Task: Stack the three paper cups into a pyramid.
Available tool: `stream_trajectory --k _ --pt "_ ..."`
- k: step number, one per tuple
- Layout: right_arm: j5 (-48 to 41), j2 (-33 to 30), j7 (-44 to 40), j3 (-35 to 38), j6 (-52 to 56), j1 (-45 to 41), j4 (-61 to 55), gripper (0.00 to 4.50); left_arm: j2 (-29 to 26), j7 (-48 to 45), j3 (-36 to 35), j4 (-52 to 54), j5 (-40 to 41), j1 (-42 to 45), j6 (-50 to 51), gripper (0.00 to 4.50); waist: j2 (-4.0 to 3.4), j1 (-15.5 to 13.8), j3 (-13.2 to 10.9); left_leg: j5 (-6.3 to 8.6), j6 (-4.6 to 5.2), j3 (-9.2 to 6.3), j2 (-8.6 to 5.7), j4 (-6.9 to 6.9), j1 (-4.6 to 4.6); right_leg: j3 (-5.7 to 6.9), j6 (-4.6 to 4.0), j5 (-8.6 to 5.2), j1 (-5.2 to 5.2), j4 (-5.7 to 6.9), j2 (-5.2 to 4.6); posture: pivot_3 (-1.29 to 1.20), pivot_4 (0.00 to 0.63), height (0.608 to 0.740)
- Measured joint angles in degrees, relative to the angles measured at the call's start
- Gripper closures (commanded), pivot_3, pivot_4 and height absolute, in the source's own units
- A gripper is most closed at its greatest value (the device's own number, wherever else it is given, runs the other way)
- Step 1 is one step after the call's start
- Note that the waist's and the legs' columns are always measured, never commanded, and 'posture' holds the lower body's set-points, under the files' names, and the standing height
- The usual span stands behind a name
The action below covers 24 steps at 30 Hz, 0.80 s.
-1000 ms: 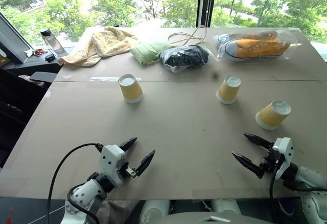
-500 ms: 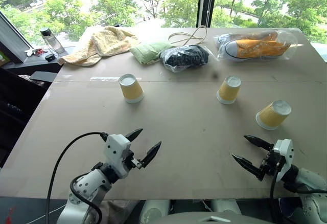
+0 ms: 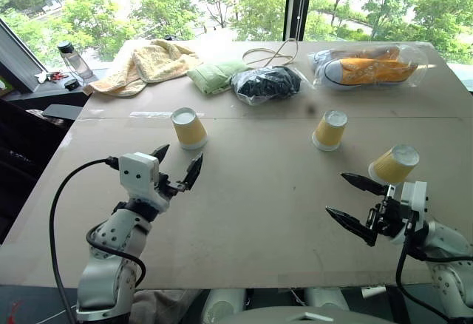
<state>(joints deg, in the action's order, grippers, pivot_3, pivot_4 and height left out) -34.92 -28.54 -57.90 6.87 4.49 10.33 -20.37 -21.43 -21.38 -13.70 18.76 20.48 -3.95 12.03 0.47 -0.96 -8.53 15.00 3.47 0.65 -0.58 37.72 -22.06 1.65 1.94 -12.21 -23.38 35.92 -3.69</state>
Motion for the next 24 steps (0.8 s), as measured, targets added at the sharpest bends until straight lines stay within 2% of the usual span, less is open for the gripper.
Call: stream_trajectory --k 6,14,24 --pt "-2.03 0.03 4.68 -0.70 4.69 -3.64 -4.74 0.00 -0.28 -0.51 0.24 -11.41 -1.35 9.41 -1.74 0.10 0.16 -0.05 -0.05 0.00 0.00 -0.02 0.01 0.00 -0.01 0.02 -0.01 0.01 -0.01 0.00 -0.19 0.00 0.150 0.740" --pt "-2.05 -0.27 5.15 -1.35 5.35 -3.79 -5.79 0.00 -0.25 -1.44 0.97 -25.71 -5.27 18.38 -8.70 0.10 0.23 -0.01 -0.06 0.00 0.00 -0.01 0.00 0.00 -0.01 0.02 0.00 0.03 -0.01 0.00 -0.21 0.00 0.150 0.740" --pt "-1.80 -0.20 5.86 -1.35 5.06 -2.75 -5.83 0.00 -0.22 -2.63 2.90 -38.54 -8.61 26.73 -16.08 0.10 0.27 0.06 -0.07 0.00 0.00 -0.02 0.00 0.00 -0.03 0.05 0.00 0.03 -0.01 0.01 -0.24 0.00 0.150 0.740"
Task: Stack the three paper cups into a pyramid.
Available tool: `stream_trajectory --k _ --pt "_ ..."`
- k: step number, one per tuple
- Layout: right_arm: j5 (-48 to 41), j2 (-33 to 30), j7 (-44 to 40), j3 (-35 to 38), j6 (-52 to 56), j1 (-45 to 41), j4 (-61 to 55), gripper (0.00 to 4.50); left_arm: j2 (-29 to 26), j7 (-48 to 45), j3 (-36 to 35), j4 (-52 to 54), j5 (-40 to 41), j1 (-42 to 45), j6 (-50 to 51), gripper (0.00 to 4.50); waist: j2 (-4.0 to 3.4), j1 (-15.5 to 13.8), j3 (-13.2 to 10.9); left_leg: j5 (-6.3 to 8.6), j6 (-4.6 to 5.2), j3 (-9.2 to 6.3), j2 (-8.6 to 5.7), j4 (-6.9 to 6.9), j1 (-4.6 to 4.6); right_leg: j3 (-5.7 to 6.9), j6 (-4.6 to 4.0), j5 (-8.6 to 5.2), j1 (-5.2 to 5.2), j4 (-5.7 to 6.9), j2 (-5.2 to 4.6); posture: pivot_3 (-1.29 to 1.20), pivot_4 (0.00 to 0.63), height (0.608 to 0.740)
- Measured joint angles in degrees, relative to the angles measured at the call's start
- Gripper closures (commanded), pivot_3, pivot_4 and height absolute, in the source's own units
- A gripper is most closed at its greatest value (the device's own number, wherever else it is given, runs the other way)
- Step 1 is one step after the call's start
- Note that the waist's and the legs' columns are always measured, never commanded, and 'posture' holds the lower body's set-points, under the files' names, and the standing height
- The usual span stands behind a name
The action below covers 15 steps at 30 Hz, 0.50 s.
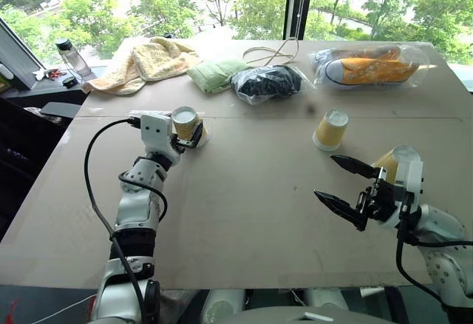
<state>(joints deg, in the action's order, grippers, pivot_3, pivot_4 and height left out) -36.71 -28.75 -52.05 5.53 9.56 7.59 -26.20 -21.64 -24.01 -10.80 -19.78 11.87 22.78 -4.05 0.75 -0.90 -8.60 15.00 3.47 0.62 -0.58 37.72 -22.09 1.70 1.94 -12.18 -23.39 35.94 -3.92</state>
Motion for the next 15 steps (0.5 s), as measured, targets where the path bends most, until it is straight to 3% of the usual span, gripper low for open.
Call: stream_trajectory --k 2,5,7,15 --pt "0.02 0.01 0.25 0.00 0.00 -0.02 -0.04 0.00 0.06 -0.68 0.12 -1.34 -0.02 0.95 -1.28 0.10 0.00 0.03 0.00 0.00 0.00 0.00 0.00 0.00 0.00 0.00 0.00 0.00 0.00 0.00 0.00 0.00 0.150 0.740" --pt "0.02 0.01 0.46 0.00 -0.04 -0.01 -0.07 0.00 0.16 -1.11 0.12 -2.31 -0.03 1.54 -2.68 0.77 0.01 0.03 0.00 0.00 0.00 0.00 0.00 0.00 -0.01 -0.01 0.00 0.00 0.00 0.00 -0.03 0.00 0.150 0.740" --pt "0.02 0.01 0.92 0.00 -0.04 0.00 -0.22 0.00 0.15 -1.16 0.12 -2.76 -0.20 1.60 -3.25 1.60 0.01 0.02 0.00 0.00 0.00 0.00 0.00 0.00 0.00 0.00 0.00 0.00 0.00 0.00 -0.04 0.00 0.150 0.740" --pt "-0.01 -0.01 2.08 0.16 -0.04 0.63 -1.70 0.00 0.28 -4.67 2.67 -1.74 -0.78 1.61 -3.75 1.60 0.02 -0.17 0.00 0.00 0.00 -0.01 -0.02 0.00 -0.01 0.01 0.00 0.00 0.00 0.00 -0.08 0.00 0.150 0.740"
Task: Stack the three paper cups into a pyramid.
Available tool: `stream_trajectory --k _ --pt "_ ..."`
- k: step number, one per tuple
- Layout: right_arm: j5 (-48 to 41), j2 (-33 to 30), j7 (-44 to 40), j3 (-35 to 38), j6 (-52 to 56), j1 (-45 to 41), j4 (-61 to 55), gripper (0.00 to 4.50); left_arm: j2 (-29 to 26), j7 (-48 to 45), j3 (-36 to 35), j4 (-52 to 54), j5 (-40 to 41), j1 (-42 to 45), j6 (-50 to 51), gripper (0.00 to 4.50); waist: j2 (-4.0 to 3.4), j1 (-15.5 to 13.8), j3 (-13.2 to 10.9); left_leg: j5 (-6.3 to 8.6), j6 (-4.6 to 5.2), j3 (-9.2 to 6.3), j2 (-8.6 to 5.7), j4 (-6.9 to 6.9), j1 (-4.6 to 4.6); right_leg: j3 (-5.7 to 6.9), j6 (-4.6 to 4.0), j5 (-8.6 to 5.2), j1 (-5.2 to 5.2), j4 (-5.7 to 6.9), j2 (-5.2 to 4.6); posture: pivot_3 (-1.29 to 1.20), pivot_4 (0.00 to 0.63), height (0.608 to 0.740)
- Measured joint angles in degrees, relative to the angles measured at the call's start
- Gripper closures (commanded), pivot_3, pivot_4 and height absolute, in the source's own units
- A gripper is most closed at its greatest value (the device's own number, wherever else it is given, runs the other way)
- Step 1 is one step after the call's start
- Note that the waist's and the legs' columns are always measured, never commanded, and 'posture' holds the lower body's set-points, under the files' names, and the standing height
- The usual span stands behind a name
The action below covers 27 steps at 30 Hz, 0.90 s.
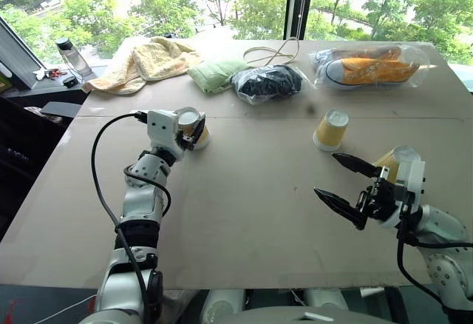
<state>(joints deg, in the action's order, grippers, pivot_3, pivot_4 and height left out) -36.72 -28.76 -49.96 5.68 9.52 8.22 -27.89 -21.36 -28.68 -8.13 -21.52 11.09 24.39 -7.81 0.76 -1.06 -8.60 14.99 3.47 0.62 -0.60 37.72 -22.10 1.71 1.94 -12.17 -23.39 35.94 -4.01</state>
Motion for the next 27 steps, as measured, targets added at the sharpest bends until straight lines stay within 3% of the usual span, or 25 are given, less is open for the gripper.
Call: stream_trajectory --k 9,16,27 --pt "0.01 -0.40 0.41 2.28 -0.04 1.93 -0.23 0.00 4.07 -12.07 11.68 11.02 2.08 0.18 7.06 1.60 0.01 0.21 -0.01 0.00 0.00 -0.02 -0.01 0.00 -0.04 0.00 0.00 0.00 -0.01 0.01 0.02 0.00 0.150 0.740" --pt "1.19 -1.17 1.71 3.09 0.12 3.72 -0.61 0.00 7.58 -19.35 20.28 11.70 1.89 2.63 9.76 1.60 0.01 0.13 -0.01 0.00 0.02 0.00 -0.03 0.07 -0.06 -0.02 0.00 -0.01 -0.01 0.02 0.35 0.00 0.150 0.740" --pt "3.18 -1.64 5.55 3.86 1.43 6.74 -2.63 0.00 9.74 -21.45 22.28 6.44 -0.49 4.33 6.30 1.60 0.01 0.16 -0.01 0.00 0.02 0.01 0.01 0.13 -0.06 -0.05 0.01 -0.01 -0.01 0.02 0.42 0.00 0.150 0.740"
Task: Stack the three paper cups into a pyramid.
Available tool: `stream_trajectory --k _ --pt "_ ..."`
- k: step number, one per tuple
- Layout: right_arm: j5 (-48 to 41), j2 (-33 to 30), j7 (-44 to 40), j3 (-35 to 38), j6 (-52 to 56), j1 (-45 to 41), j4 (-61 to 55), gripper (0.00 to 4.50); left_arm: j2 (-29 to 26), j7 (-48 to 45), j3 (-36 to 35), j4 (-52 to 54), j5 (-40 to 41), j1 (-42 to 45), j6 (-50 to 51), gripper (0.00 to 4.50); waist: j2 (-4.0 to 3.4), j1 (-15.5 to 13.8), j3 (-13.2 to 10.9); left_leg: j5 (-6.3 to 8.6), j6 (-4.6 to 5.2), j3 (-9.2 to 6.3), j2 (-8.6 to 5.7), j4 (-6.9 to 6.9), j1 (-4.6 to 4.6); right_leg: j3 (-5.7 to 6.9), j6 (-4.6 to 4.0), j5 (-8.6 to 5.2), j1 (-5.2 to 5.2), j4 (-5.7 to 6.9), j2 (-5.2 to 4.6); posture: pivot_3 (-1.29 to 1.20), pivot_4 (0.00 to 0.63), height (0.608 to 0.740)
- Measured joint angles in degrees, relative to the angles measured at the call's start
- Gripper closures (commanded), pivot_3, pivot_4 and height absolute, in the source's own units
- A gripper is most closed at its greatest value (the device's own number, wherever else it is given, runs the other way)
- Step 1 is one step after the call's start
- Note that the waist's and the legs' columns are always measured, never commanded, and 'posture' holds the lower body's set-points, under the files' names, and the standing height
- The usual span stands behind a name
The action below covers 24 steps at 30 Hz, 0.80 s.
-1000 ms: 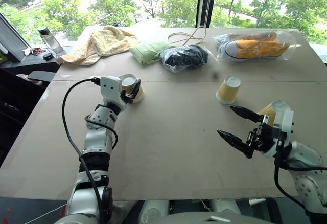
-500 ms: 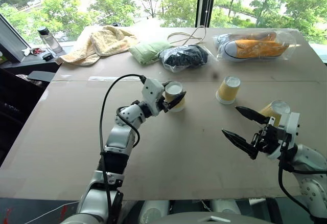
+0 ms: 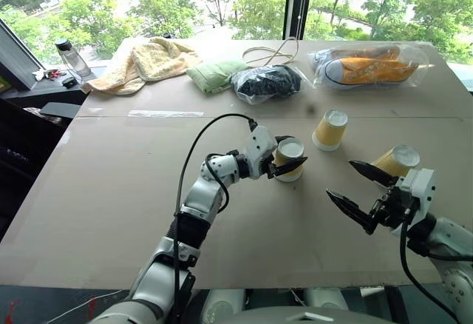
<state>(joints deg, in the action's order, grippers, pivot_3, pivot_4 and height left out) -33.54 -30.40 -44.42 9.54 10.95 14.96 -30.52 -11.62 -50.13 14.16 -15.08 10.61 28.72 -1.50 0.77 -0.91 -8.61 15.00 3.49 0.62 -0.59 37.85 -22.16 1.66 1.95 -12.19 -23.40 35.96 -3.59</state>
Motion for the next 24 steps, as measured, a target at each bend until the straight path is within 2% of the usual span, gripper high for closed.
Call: stream_trajectory --k 2,6,13,18,21,24 --pt "0.00 -0.02 -0.02 0.03 0.00 0.15 -0.01 0.00 0.20 0.00 -0.21 -0.63 -0.08 0.25 -0.48 1.60 0.00 -0.03 0.00 0.00 0.00 -0.01 0.00 0.00 0.00 0.02 0.00 0.00 0.00 0.00 0.00 0.00 0.150 0.740" --pt "0.00 -0.03 -0.07 0.06 -0.01 0.48 -0.01 0.00 0.25 -0.24 -1.64 -0.88 0.73 0.36 -0.69 0.05 0.00 0.01 0.00 0.00 0.00 -0.01 0.00 0.00 -0.01 0.02 0.00 0.00 0.00 0.00 0.00 0.00 0.150 0.740" --pt "-0.16 0.62 1.32 0.39 0.05 -0.92 0.06 0.00 -0.86 -0.83 -3.11 1.68 1.12 0.30 0.05 0.05 0.00 0.01 0.00 0.00 0.01 -0.02 0.00 0.02 -0.02 0.01 0.00 0.00 0.00 0.00 0.00 0.00 0.150 0.740" --pt "-0.17 2.86 6.04 0.94 0.98 -5.25 0.99 0.00 -3.31 -1.82 -5.30 11.48 6.36 0.29 5.61 0.05 -0.01 0.07 0.00 0.00 0.00 -0.03 0.04 0.03 -0.02 -0.01 -0.01 0.00 -0.01 0.00 -0.04 0.00 0.150 0.740" --pt "1.47 4.37 11.28 0.66 3.53 -11.13 3.32 0.00 -7.51 -2.13 -6.65 18.82 9.87 0.53 13.21 0.05 0.00 0.28 -0.04 0.00 0.00 0.03 0.10 0.10 0.00 -0.09 -0.03 0.01 -0.02 0.07 0.01 0.00 0.150 0.740" --pt "4.53 6.70 17.69 -0.18 6.59 -19.98 7.85 0.00 -16.34 -3.69 -8.88 25.80 15.81 3.04 26.36 0.05 -0.02 0.34 -0.06 0.00 -0.01 0.01 0.12 0.11 0.04 -0.10 -0.04 -0.02 -0.05 0.22 0.21 0.00 0.150 0.740"
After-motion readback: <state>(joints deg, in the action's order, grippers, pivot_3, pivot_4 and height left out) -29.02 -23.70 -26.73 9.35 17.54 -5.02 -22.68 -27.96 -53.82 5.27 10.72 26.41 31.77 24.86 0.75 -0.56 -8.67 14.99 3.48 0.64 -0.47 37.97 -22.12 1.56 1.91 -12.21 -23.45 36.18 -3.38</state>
